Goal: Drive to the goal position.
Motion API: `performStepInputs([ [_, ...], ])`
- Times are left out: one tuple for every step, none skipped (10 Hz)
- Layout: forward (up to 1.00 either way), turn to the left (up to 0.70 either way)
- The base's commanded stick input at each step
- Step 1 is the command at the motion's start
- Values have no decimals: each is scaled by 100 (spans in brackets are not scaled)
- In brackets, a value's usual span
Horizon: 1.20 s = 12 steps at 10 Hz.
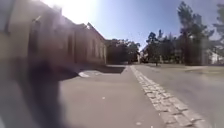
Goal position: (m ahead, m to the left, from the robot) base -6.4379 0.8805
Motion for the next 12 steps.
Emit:
performStepInputs([
  [70, 0],
  [70, 0],
  [70, 0],
  [70, -6],
  [70, -13],
  [70, -14],
  [70, -14],
  [70, -14],
  [70, -14],
  [70, -14],
  [70, -14],
  [70, -14],
])
